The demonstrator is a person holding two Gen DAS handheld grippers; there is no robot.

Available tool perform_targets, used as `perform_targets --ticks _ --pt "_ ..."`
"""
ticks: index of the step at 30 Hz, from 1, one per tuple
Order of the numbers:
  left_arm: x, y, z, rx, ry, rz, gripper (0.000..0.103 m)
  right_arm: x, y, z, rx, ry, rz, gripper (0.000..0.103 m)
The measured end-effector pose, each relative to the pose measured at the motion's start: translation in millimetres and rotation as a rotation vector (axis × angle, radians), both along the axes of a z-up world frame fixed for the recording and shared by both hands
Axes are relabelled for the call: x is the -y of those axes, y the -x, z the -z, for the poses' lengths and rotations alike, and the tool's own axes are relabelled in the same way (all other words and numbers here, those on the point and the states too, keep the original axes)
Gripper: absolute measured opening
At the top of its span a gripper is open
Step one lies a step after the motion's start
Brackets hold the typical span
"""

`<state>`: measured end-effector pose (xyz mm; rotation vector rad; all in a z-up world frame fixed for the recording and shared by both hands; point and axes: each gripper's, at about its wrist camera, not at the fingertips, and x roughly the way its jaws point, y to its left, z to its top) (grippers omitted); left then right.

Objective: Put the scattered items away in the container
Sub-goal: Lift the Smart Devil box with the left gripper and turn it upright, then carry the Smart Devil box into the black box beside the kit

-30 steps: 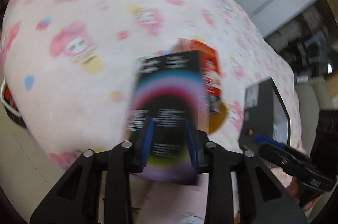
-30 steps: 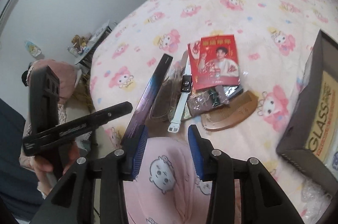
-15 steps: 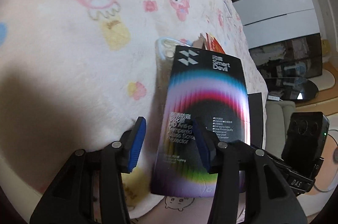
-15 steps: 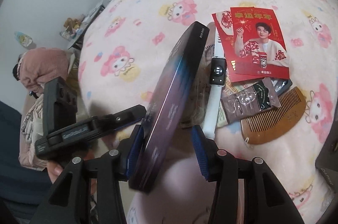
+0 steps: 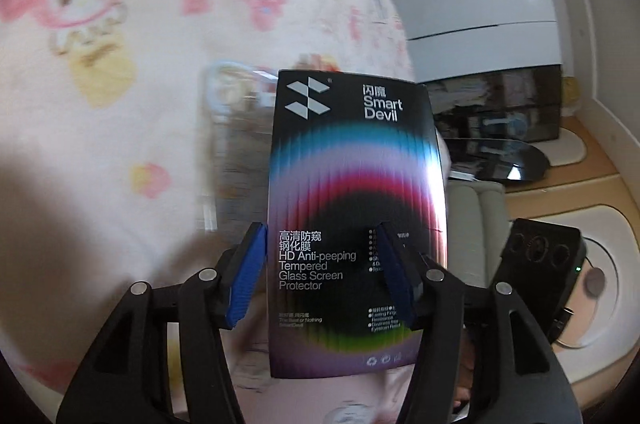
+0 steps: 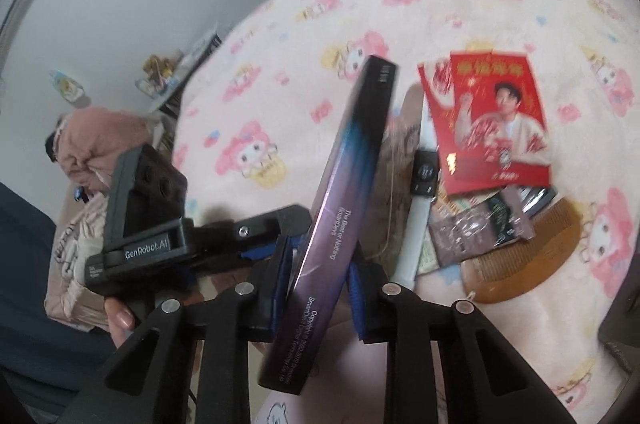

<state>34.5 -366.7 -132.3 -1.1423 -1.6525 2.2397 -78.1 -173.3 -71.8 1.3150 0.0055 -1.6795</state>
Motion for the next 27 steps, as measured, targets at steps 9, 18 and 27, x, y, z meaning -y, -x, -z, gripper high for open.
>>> perform_targets --ticks 9,18,27 --pt "-98 61 -97 -0.099 0.15 0.149 0.057 -104 22 -74 -0.121 0.114 0.086 0.02" --pt "-249 161 -115 -0.08 0.227 0.391 0.057 -260 71 -82 -0.135 0.122 0.284 0.02" --pt "-347 220 -79 0.03 0.35 0.52 0.055 -364 125 -18 0.034 0.129 0.438 0.023"
